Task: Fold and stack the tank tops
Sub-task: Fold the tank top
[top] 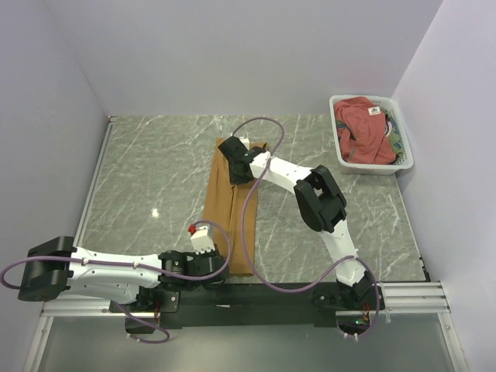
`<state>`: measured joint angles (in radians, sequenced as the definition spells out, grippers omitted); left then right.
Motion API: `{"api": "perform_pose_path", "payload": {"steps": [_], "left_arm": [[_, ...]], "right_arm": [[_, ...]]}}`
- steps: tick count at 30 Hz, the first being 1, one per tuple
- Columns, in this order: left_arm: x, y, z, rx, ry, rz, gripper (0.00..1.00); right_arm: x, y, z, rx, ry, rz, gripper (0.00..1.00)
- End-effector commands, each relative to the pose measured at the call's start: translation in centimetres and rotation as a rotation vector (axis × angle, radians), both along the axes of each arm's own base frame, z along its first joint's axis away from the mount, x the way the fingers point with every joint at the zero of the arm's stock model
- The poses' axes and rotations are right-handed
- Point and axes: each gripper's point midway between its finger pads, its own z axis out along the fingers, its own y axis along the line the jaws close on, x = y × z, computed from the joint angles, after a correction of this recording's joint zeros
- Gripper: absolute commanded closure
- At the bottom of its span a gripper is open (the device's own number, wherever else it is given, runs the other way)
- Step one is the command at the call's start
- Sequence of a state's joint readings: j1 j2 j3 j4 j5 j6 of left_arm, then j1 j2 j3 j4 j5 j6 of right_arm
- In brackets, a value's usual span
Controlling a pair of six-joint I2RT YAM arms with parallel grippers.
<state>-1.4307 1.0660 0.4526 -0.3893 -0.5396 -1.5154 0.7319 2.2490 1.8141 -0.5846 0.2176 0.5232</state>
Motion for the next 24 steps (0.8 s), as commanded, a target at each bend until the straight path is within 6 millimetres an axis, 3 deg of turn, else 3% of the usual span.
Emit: {"api": "perform_pose_path", "payload": {"steps": [1, 5, 10, 14, 16, 20, 21, 24], "left_arm": [[-0.4, 0.3, 0.0, 0.018, 0.014, -0.001, 0.99], [-0.1, 0.2, 0.7, 0.040, -0.008, -0.014, 0.99], [0.0, -0.2, 1.3, 0.038, -0.014, -0.021, 1.00], [0.0, -0.3, 1.8, 0.051, -0.022, -0.035, 0.94], [0.2, -0.4, 2.3, 0.049, -0.033, -0.033, 0.88], [1.0, 0.1, 4.8, 0.045, -0.074, -0.008, 0.69], [1.2, 0.3, 5.3, 0.045, -0.084, 0.000, 0.60], [1.9, 0.8, 7.1, 0.031, -0.115, 0.023, 0.50]], "right_arm": [[1.0, 0.1, 0.3, -0.014, -0.043, -0.003, 0.89], [1.0, 0.3, 1.1, 0.005, -0.061, 0.017, 0.76], [0.8, 0.8, 1.4, 0.019, -0.065, 0.053, 0.76], [0.3, 0.3, 0.5, -0.027, -0.048, 0.059, 0.68], [0.2, 0.0, 0.6, -0.024, -0.057, 0.055, 0.63], [0.5, 0.2, 3.8, 0.016, -0.119, 0.074, 0.52], [0.7, 0.3, 4.5, 0.023, -0.137, 0.085, 0.50], [1.0, 0.8, 6.5, 0.046, -0.168, 0.105, 0.45]]}}
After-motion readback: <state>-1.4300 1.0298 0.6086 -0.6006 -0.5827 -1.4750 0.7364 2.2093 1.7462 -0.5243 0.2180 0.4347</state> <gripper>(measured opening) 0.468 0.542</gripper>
